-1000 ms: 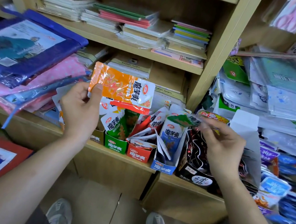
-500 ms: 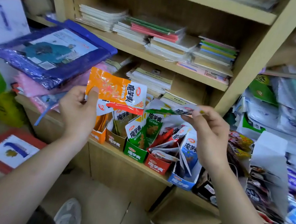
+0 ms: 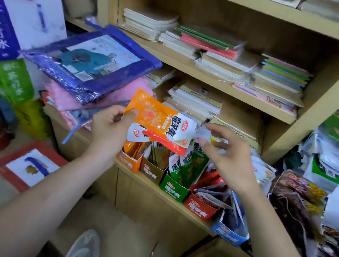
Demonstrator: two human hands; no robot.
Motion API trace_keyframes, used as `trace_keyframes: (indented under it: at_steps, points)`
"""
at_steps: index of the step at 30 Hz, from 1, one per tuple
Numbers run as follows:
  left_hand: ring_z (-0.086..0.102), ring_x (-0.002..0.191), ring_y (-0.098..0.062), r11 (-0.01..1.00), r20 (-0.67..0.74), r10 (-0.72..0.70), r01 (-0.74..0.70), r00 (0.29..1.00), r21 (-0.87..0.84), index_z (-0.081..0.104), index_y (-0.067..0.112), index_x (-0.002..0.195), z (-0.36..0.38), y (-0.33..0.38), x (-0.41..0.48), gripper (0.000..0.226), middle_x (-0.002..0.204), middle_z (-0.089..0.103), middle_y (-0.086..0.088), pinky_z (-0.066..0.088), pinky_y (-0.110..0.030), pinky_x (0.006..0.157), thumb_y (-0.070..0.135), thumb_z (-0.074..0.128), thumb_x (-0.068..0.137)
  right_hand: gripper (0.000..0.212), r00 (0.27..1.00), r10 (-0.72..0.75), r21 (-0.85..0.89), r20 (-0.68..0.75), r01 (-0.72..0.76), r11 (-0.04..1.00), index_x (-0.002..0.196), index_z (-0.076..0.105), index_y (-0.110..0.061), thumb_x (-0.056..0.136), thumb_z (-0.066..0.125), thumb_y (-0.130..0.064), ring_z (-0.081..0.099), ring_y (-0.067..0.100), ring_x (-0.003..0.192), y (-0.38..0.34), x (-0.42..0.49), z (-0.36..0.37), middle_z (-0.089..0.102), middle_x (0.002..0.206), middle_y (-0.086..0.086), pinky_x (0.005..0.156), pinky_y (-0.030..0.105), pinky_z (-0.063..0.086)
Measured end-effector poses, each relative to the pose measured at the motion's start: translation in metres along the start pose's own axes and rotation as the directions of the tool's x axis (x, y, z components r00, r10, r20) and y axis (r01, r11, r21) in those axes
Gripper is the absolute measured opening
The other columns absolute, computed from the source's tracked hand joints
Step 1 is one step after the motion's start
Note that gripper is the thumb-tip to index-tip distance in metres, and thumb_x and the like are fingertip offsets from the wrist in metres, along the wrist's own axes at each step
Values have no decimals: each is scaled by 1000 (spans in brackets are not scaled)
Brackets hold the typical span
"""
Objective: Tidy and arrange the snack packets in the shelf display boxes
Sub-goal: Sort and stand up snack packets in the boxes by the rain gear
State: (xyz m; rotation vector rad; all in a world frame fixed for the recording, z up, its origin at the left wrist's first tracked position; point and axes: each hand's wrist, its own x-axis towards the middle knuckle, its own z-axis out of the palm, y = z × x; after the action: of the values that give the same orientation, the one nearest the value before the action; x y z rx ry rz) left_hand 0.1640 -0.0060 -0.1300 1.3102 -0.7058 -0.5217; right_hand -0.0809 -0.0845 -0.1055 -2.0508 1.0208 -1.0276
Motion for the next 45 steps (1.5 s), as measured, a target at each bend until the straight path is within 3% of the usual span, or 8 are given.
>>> trace_keyframes:
  at_steps: [5, 9, 13, 16, 22, 26, 38, 45]
  points:
    - [54, 74, -23, 1000, 153, -2, 3, 988, -9, 69, 18, 76, 8, 4, -4, 25, 80, 63, -25, 41, -39, 72, 40, 72, 87, 72, 993, -46, -167, 110, 64, 984, 141, 51, -33, 77, 81, -48, 44, 11, 134, -15, 6, 10, 52, 143, -14, 107, 35, 40]
    - [58, 78, -26, 1000, 263, -5, 11, 965, -24, 66, 8, 85, 11, 4, -6, 41, 96, 61, -37, 42, -43, 74, 49, 71, 87, 68, 974, 13, -78, 225, 4, 997, 137, 52, -35, 77, 85, -35, 55, -8, 112, -16, 11, 13, 57, 132, -22, 88, 6, 44]
    - [64, 84, -24, 1000, 340, 1, 7, 940, -22, 71, 12, 96, 18, 7, -7, 46, 98, 68, -28, 47, -43, 77, 56, 72, 83, 29, 990, 49, 29, 132, -53, 998, 99, 69, -16, 77, 87, -25, 70, 8, 80, -8, 14, 8, 75, 92, -3, 67, 30, 53]
    - [73, 93, -16, 1000, 397, -26, 18, 917, 25, 73, 14, 105, 27, 8, -8, 22, 98, 77, -6, 58, -35, 80, 26, 78, 88, 21, 997, 70, 169, 45, -76, 983, 81, 65, -15, 79, 85, -20, 66, 11, 59, -5, 10, 1, 72, 70, -4, 56, 28, 50]
    - [70, 66, -14, 992, 388, -129, 121, 913, 43, 70, 17, 100, 53, 2, -16, 18, 78, 76, 0, 58, -23, 57, 22, 79, 85, 33, 993, 105, 254, -47, -90, 963, 99, 69, -9, 80, 83, -33, 70, 38, 86, 6, 0, -13, 74, 93, 11, 76, 60, 56]
    - [74, 75, -15, 990, 423, -131, 139, 897, 12, 71, 20, 100, 70, 0, -23, 20, 85, 78, 0, 59, -25, 60, 16, 81, 83, 19, 989, 110, 377, -100, -65, 924, 109, 70, -10, 91, 73, -13, 71, 32, 99, 7, -6, -29, 76, 106, 8, 90, 57, 55]
    - [72, 82, -6, 930, 244, 360, -367, 900, -19, 67, 33, 94, 86, 1, -43, 19, 88, 75, 17, 57, -26, 69, 19, 77, 87, 9, 769, 282, 427, -574, -13, 904, 91, 67, -21, 88, 72, -28, 68, 42, 91, 62, -16, -83, 73, 95, 12, 82, 64, 54]
    - [65, 66, -6, 815, 570, 244, -485, 785, 318, 69, 25, 115, 111, -34, -52, 30, 77, 72, 7, 52, -32, 59, 44, 70, 92, 4, 774, 284, 405, -566, -39, 913, 96, 69, -24, 92, 68, -23, 71, 31, 92, 64, -26, -95, 75, 94, 5, 87, 58, 56]
